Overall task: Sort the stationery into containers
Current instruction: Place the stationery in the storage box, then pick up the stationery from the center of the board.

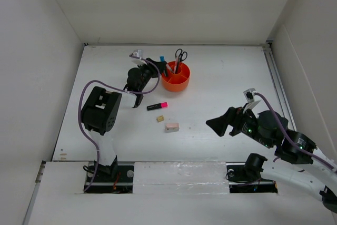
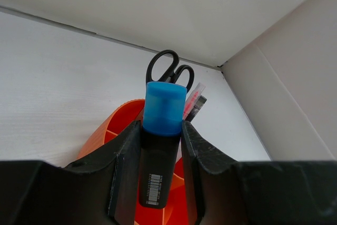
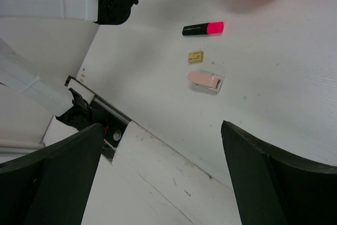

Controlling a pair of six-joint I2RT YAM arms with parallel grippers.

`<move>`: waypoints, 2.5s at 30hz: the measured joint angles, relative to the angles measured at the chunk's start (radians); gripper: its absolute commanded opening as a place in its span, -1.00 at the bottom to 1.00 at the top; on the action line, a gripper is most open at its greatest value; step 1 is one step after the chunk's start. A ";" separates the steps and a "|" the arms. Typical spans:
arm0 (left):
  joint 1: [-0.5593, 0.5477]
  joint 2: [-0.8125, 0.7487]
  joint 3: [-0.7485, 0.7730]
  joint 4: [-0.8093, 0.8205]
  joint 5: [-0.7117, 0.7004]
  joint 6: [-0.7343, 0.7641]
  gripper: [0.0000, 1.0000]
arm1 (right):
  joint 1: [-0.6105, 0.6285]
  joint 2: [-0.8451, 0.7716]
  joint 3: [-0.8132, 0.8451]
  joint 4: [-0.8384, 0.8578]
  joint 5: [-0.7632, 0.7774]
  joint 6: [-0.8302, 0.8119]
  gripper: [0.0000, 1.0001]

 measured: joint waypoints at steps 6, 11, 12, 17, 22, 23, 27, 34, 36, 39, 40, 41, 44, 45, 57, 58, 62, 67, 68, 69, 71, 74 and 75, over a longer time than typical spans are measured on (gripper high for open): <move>0.000 0.000 0.000 0.000 0.000 0.000 -1.00 | 0.000 0.000 0.000 0.000 0.000 0.000 0.95; 0.000 0.000 0.000 0.001 0.002 -0.002 -1.00 | 0.000 0.000 0.000 0.000 0.000 0.000 0.95; 0.000 0.000 0.000 0.001 0.002 -0.004 -1.00 | 0.000 0.000 0.000 0.000 0.000 0.000 0.95; 0.000 0.000 0.000 0.010 0.003 -0.008 -1.00 | 0.000 0.000 0.000 0.000 -0.001 0.000 0.95; 0.000 0.004 0.000 0.021 0.000 -0.008 -1.00 | 0.000 0.000 0.000 0.000 -0.001 0.000 0.95; 0.000 0.007 0.000 0.022 0.000 -0.008 -1.00 | 0.000 0.000 0.000 0.000 -0.001 0.000 0.95; 0.000 0.015 0.000 0.023 0.000 -0.008 -1.00 | 0.000 0.000 0.000 0.000 -0.001 0.000 0.95; 0.001 0.026 -0.012 0.033 -0.006 -0.011 -1.00 | 0.000 0.000 0.000 0.000 -0.001 0.000 0.95; 0.000 0.026 -0.016 0.033 -0.007 -0.011 -1.00 | 0.000 0.000 0.000 0.000 -0.001 0.000 0.95; 0.000 0.026 -0.031 0.034 -0.007 -0.011 -0.91 | 0.000 0.001 0.000 0.000 -0.001 0.000 0.95; 0.000 0.026 -0.035 0.034 -0.007 -0.011 -0.89 | 0.000 0.001 0.000 0.000 -0.001 0.000 0.95; 0.000 0.026 -0.041 0.035 -0.007 -0.011 -0.86 | 0.000 0.001 0.000 0.000 -0.001 -0.001 0.95; 0.000 0.027 -0.049 0.037 -0.007 -0.011 -0.63 | 0.000 0.001 0.000 0.000 -0.001 -0.001 0.95; 0.000 0.027 -0.051 0.039 -0.007 -0.011 -0.58 | 0.000 0.001 0.000 0.000 -0.001 -0.001 0.95; 0.000 0.021 -0.067 0.055 -0.002 -0.014 0.47 | 0.000 0.001 0.000 0.000 -0.001 -0.001 0.95; 0.000 0.018 -0.069 0.054 0.000 -0.016 0.47 | 0.000 0.001 0.000 0.000 -0.001 -0.001 0.95; 0.000 -0.021 -0.102 0.059 0.002 -0.017 0.99 | 0.000 0.001 0.000 0.001 -0.007 -0.001 0.95; 0.003 -0.149 -0.171 0.048 -0.025 -0.019 0.99 | 0.000 0.001 0.000 0.001 -0.014 -0.001 0.95; 0.005 -0.183 -0.181 0.045 -0.032 -0.019 0.99 | 0.000 0.001 0.000 0.002 -0.016 -0.001 0.95; 0.011 -0.222 -0.196 0.042 -0.037 -0.018 0.99 | 0.000 0.001 0.000 0.002 -0.016 -0.002 0.95; 0.031 -0.312 -0.230 0.011 -0.043 -0.018 0.99 | 0.000 0.001 0.000 0.006 -0.017 -0.002 0.95; 0.068 -0.461 -0.271 -0.097 -0.054 -0.011 0.99 | 0.002 0.001 -0.001 0.011 -0.023 -0.007 0.95; 0.077 -0.515 -0.281 -0.148 -0.066 -0.002 0.99 | 0.003 0.001 -0.002 0.015 -0.024 -0.010 0.95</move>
